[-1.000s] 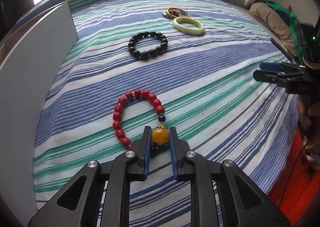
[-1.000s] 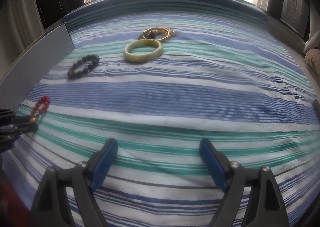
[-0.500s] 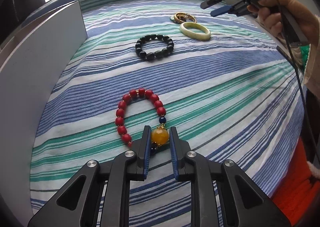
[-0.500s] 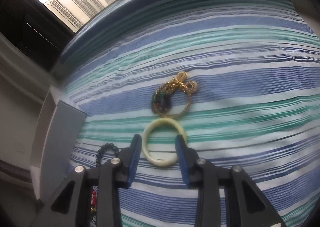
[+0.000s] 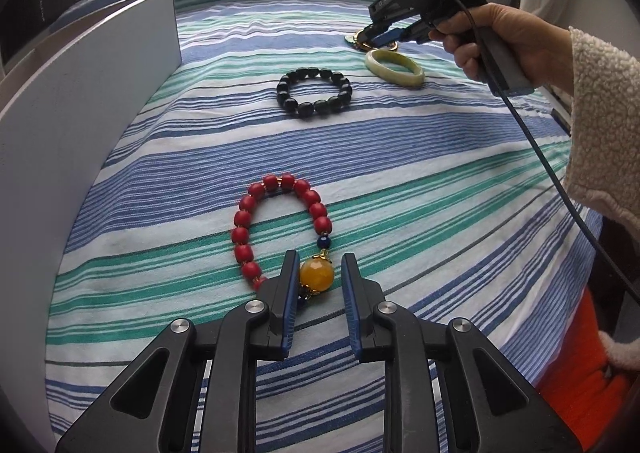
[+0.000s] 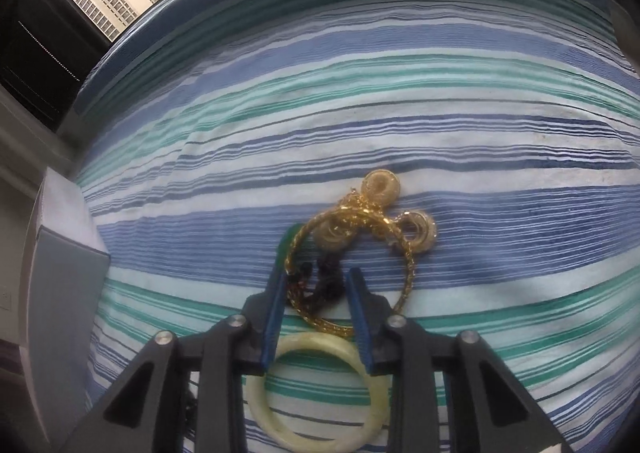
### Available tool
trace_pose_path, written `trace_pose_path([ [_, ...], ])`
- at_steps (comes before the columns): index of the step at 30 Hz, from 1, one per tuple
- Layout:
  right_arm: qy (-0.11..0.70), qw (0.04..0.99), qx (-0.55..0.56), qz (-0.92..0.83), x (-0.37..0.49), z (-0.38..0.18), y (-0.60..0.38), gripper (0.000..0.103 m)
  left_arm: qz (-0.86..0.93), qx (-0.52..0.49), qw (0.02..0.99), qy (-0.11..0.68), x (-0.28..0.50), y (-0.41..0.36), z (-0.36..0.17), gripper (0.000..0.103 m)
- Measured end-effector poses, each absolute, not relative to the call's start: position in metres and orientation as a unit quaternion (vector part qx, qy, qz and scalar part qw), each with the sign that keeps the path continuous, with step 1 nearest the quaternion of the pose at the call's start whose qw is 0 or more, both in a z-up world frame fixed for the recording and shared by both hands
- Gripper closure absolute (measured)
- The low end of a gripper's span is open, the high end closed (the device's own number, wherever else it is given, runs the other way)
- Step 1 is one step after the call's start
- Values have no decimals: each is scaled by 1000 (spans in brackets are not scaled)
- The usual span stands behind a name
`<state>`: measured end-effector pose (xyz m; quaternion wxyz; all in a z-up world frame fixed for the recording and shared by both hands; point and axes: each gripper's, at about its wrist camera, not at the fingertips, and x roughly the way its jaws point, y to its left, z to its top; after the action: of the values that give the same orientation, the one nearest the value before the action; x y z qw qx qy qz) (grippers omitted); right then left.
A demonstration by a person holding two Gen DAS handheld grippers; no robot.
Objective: Organize jewelry
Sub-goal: 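Grasp the green pendant beside the gold rings with the right tool, then carry the red bracelet and green pendant into the white box and release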
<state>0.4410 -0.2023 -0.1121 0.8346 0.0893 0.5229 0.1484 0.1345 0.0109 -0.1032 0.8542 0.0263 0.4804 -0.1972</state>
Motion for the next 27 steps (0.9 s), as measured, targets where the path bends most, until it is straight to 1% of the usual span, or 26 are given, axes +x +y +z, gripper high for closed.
trace_pose_path([
  [1, 522, 835, 92, 150, 441, -112, -201, 87, -197, 28, 854, 481, 135, 11, -103, 82],
  [2, 519, 838, 92, 141, 439, -110, -201, 88, -197, 28, 853, 482, 135, 11, -103, 82],
  [3, 514, 842, 92, 136, 437, -105, -203, 91, -197, 28, 853, 483, 135, 11, -103, 82],
  [8, 459, 867, 102, 163, 415, -55, -217, 92, -198, 35, 849, 489, 136, 9, -103, 81],
  [10, 437, 878, 86, 175, 401, -32, -219, 92, -206, 41, 845, 491, 136, 6, -102, 74],
  [14, 410, 889, 60, 194, 371, 1, -227, 92, -204, 61, 843, 494, 135, 0, -102, 72],
  [16, 406, 890, 56, 201, 357, 9, -231, 92, -203, 57, 841, 498, 136, 1, -102, 75],
  [18, 408, 888, 58, 205, 342, 9, -234, 92, -205, 43, 838, 504, 136, 5, -102, 87],
  [23, 412, 875, 80, 243, 294, -6, -238, 92, -224, -18, 825, 519, 133, 17, -102, 88],
  [27, 427, 856, 86, 277, 258, -22, -231, 92, -235, -101, 814, 522, 127, 32, -97, 88],
])
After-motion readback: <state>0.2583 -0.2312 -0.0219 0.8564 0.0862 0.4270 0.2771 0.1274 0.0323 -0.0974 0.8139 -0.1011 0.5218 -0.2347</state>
